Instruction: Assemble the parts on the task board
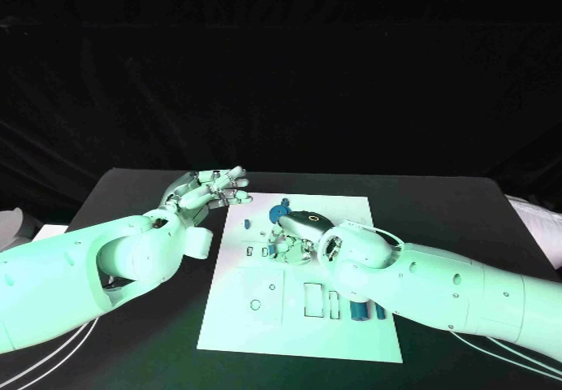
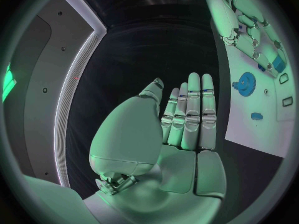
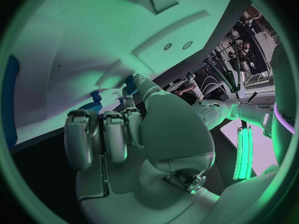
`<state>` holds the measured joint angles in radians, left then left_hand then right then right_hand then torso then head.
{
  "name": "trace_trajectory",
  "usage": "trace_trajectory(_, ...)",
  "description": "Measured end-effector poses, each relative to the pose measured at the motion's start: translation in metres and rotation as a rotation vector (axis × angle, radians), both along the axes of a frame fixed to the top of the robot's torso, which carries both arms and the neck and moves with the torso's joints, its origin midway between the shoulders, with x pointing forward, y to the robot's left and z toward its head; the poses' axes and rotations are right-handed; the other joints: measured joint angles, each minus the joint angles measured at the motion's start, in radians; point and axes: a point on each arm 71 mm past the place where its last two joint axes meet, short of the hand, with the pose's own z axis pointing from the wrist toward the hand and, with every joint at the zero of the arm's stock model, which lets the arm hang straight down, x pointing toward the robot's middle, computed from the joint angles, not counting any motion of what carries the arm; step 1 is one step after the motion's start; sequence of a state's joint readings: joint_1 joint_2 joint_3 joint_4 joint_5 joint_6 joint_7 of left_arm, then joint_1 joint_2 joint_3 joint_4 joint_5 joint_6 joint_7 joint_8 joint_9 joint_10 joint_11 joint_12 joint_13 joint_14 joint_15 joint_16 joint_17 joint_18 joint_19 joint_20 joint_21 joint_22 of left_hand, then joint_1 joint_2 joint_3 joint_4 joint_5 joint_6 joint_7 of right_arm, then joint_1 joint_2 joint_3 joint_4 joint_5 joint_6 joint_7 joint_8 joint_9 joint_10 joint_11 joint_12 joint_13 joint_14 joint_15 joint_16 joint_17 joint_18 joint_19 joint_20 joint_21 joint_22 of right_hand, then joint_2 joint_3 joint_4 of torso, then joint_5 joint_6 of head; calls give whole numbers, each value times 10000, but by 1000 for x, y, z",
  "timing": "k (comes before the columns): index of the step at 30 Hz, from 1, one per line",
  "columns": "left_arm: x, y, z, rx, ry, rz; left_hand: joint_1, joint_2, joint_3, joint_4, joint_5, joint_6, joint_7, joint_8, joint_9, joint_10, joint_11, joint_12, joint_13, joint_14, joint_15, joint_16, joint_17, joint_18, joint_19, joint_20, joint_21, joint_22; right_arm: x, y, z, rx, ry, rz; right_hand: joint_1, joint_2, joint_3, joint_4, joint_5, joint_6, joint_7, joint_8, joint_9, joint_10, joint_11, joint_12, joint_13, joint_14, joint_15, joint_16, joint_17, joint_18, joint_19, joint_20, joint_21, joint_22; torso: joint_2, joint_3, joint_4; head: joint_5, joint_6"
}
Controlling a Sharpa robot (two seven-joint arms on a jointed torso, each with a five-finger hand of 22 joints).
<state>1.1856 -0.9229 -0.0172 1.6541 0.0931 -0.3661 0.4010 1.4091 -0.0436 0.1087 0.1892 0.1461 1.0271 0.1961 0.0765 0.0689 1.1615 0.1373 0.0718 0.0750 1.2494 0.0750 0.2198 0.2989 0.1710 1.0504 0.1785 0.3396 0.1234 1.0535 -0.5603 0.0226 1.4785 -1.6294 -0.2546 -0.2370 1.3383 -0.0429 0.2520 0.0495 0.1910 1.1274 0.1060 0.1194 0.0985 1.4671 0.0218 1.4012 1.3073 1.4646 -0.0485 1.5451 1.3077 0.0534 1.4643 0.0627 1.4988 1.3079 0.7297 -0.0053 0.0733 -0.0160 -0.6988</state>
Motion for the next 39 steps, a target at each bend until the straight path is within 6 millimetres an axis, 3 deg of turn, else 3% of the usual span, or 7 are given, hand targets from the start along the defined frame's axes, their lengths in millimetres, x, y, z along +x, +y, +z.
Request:
trace_trajectory(8, 0, 0, 0, 0, 1, 1, 0, 0, 0, 0, 0, 0, 0, 0, 0, 0, 0, 0, 0, 0, 0, 0, 0, 0, 0, 0, 0, 0, 1, -1, -2, -141, 91, -73, -422, -111, -138, 111, -38, -110, 61, -234, -91, 0, 0, -237, 0, 0, 0, 0, -1, 0, 0, 0, 0, -1, 1, -1, 7, -2, -5)
trace_trajectory(15, 0, 0, 0, 0, 2, 0, 0, 0, 0, 0, 0, 0, 0, 0, 0, 0, 0, 0, 0, 0, 0, 0, -1, 0, 0, 0, 0, 0, 0, -1, -2, -167, 99, -119, -408, -178, -174, 125, -37, -201, 79, -283, -136, 0, 0, -277, 0, 0, 0, 0, -2, 0, 0, 1, 0, -2, 2, -1, 10, -2, 8)
trace_trajectory(25, 0, 0, 0, 0, 2, 2, 0, 0, 0, 0, 0, 0, 0, 0, 0, 0, 0, 0, 0, 0, 0, 0, -2, 0, 0, 0, 0, 0, 0, -1, -2, -191, 107, -179, -611, -381, -289, 240, -53, -602, 232, -488, -217, -407, 214, -1042, 2, 17, 129, 0, -2, 0, 38, 39, 0, -3, 4, -3, 0, 6, 34)
trace_trajectory(33, 0, 0, 0, 0, 2, 3, 0, 0, 0, 0, 0, 0, 0, 0, 0, 0, 0, 0, 0, 0, 0, 0, -3, 0, 0, 0, 0, 0, -1, -1, -4, -139, 90, -251, -991, -761, -797, 669, -288, -1470, 416, -541, -323, -826, 391, -1747, 0, 36, 291, 0, -3, -1, 35, 219, -39, -4, 5, -2, 1, -7, 46)
trace_trajectory(39, 0, 1, 0, 2, 2, 5, 0, 0, 0, 0, 0, 0, 0, 0, 0, 0, 0, 0, 0, 0, 0, 0, -3, 0, 0, 0, 0, 0, -3, -1, -5, 67, 8, -341, -931, -838, -1224, 1095, -288, -1667, 475, -499, -307, -862, 426, -1747, -5, 0, 326, -49, -3, -1, -1, 254, -39, -4, 7, -1, 5, -15, 55)
